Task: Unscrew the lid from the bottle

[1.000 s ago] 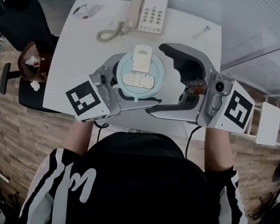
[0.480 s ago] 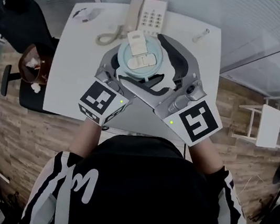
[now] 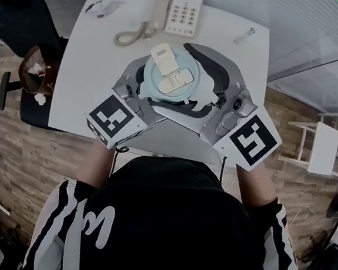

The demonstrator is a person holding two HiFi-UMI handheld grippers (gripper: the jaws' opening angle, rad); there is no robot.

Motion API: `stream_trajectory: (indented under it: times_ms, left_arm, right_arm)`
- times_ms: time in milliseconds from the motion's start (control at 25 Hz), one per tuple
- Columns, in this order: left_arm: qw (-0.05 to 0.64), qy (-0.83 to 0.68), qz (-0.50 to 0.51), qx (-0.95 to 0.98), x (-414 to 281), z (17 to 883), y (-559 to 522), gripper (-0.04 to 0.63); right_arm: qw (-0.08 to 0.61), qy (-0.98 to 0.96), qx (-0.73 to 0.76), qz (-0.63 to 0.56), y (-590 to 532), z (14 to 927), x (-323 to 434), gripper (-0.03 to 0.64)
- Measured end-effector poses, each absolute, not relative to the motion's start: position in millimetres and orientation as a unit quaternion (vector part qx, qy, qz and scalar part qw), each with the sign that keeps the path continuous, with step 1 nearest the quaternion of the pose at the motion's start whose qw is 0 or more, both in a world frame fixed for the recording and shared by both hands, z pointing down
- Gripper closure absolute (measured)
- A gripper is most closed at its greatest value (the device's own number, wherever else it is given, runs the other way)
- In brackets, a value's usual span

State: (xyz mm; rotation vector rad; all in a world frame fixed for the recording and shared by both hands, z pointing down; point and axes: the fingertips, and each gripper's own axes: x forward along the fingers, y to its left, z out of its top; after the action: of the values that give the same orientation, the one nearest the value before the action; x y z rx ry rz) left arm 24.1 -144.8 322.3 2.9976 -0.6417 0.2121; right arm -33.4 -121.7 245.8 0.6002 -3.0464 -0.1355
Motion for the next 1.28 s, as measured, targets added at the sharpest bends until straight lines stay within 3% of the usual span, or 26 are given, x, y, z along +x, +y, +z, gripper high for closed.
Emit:
stream_trajectory:
  times_ms: [920,1280]
  left_arm:
    - [-0.002,0.147,0.087,0.985,40,287,-37,0.160]
    - [-0.005,0.140,0.092,0.986,41,293,-36,0.160]
  right_arm:
    - [-0.011,-0.978,-0.204,-0.031,-32,211,-17,0.189]
    - [-0.049,-0.977,-0.206,-0.026,-30,197,-19,0.189]
